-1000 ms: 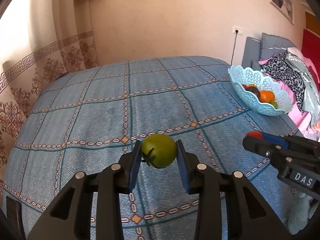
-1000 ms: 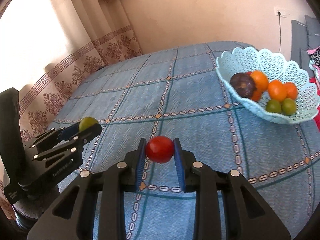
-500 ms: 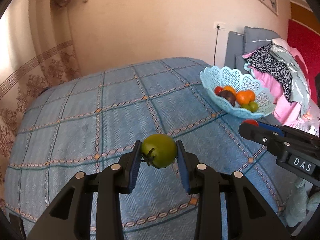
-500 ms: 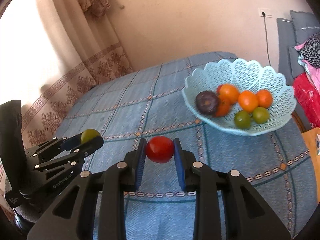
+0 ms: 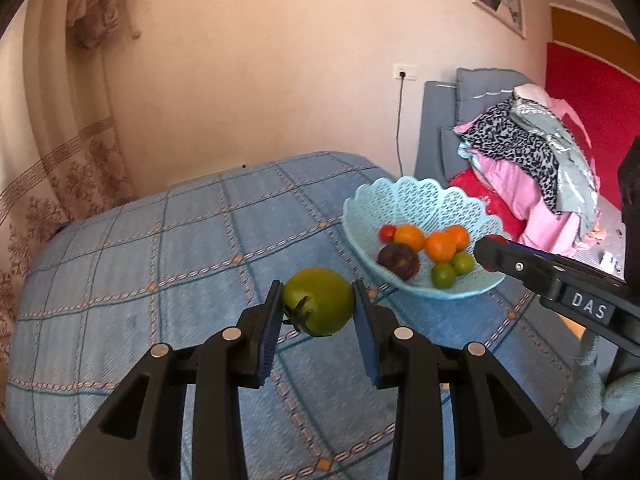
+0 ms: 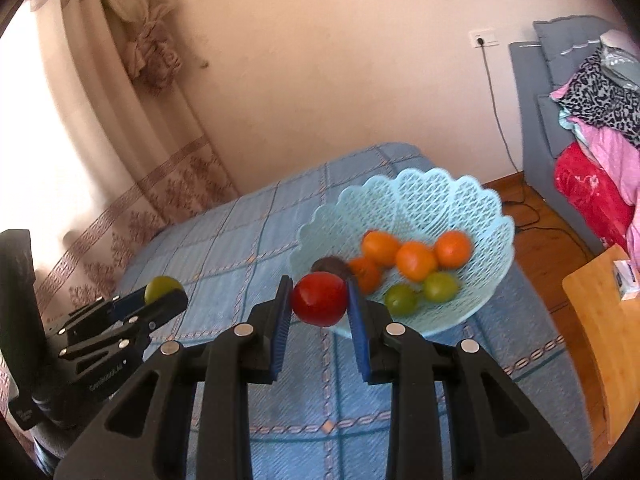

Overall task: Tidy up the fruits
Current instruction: 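Carry both tomatoes over the basket and open both tools to drop them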

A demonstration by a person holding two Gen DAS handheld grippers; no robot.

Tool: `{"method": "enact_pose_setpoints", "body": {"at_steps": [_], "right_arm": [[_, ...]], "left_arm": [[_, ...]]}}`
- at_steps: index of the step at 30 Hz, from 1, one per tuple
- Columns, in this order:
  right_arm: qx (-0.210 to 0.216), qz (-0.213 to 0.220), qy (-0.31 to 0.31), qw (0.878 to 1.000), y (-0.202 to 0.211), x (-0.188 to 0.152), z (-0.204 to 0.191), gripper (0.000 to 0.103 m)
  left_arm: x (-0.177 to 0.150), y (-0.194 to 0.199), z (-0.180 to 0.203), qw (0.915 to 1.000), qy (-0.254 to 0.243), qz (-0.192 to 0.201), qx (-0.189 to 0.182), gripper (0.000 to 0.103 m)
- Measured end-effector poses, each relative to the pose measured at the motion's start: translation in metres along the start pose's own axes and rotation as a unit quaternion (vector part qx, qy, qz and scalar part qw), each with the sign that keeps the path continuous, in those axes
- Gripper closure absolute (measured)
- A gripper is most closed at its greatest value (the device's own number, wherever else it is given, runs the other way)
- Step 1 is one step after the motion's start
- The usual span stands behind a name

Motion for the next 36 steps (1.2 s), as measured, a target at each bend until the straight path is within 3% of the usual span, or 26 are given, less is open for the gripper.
{"method": "enact_pose_setpoints", "body": {"at_steps": [21,36], "right_arm": [[-0.033,-0.004,-0.07,0.997,-0.026,0.019,0.078,0.075],[-0.041,-0.004,-0.081,0.996,-0.029,0.017,0.086,0.075]], "left_arm": [[0.026,-0.069,0.067,0.9969,-0.034,-0.019,-0.069,0.068],[0.023,-0.093,0.094,0.9934,-0.061,-0.038,-0.089,0.066]]}}
Point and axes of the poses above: each gripper's, at about its wrist camera, not at the fingertips, and y roughly against the way its jaws point, z to its right, x to its top, the point moved 6 cm from there along -y, roughly the way its jaws point, and after that the axes turned 3 degrees about -y, right-handed, at the moved point
